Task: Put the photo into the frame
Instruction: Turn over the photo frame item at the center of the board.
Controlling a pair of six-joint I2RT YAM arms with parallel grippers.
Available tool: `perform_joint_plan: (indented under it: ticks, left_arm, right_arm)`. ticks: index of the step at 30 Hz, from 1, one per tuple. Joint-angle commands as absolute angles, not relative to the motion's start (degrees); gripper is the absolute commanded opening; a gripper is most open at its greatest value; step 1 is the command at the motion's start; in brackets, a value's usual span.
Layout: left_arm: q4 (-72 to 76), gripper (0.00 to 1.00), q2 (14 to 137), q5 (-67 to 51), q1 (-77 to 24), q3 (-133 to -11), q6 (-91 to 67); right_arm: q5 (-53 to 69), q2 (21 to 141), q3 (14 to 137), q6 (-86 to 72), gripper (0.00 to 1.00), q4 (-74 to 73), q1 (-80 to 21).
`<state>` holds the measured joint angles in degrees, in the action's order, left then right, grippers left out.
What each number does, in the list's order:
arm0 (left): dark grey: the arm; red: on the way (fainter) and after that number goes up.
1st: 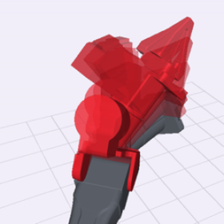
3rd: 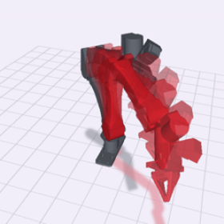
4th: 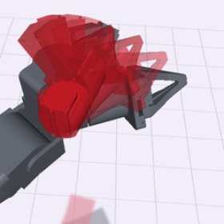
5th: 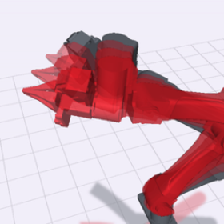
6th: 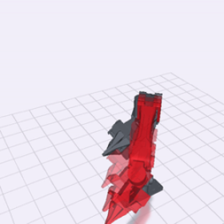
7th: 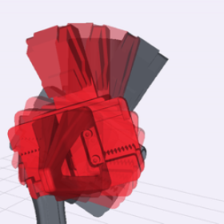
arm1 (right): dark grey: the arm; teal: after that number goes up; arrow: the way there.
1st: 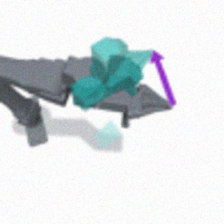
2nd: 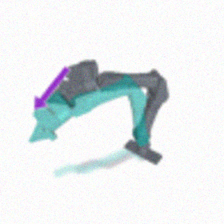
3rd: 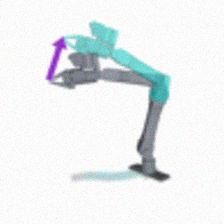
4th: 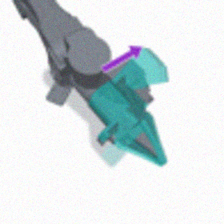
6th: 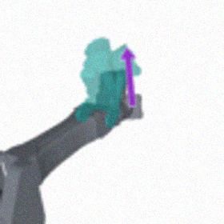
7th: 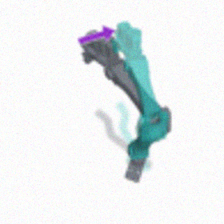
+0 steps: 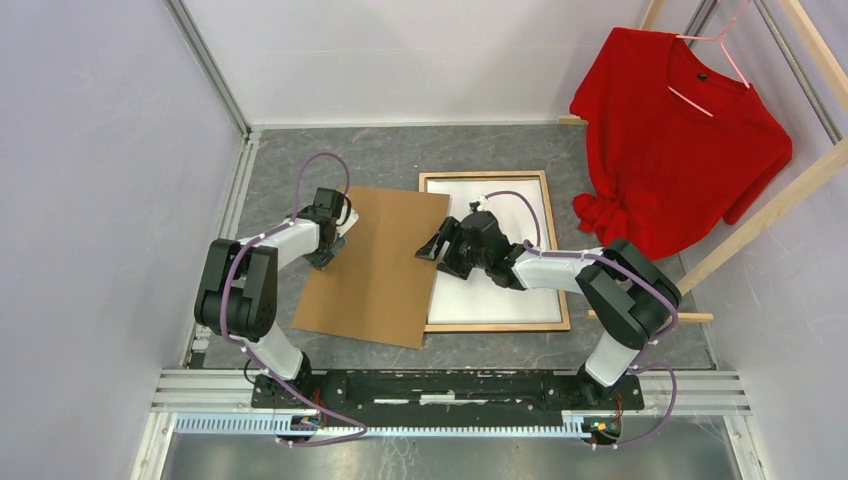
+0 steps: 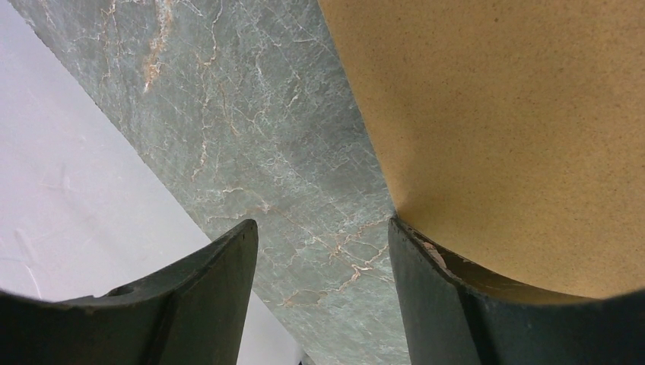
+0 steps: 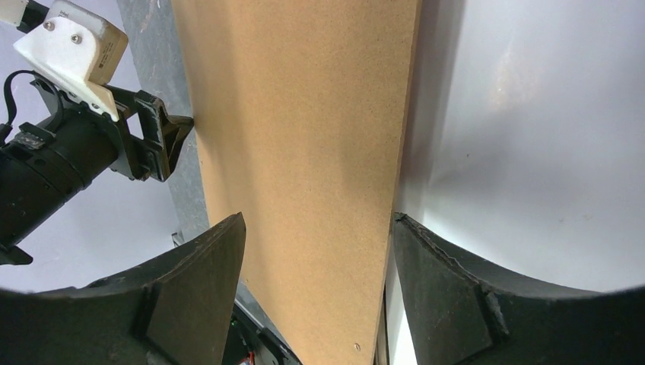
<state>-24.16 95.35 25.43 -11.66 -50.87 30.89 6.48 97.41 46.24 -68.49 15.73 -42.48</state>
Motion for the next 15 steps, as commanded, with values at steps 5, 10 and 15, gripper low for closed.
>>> perform_joint_plan:
  ticks: [5,10,15]
  left_arm:
    - [-28.7,0.72,99.9,10.9,-13.4,-47.7,24.6]
    - [-28.6,0.71,99.9,11.3,-13.4,-47.5,24.8]
    - [-28.8,0.70,99.9,11.5,-13.4,-47.7,24.8]
  right_arm:
    - [8.0,96.6,47.7,-66.6,0.76,17.3,-43.2]
    - [6.8,95.6,46.3,-66.0,0.75,16.7,-43.2]
    - [5.8,95.4,46.2,-64.7,0.75,15.5,-43.2]
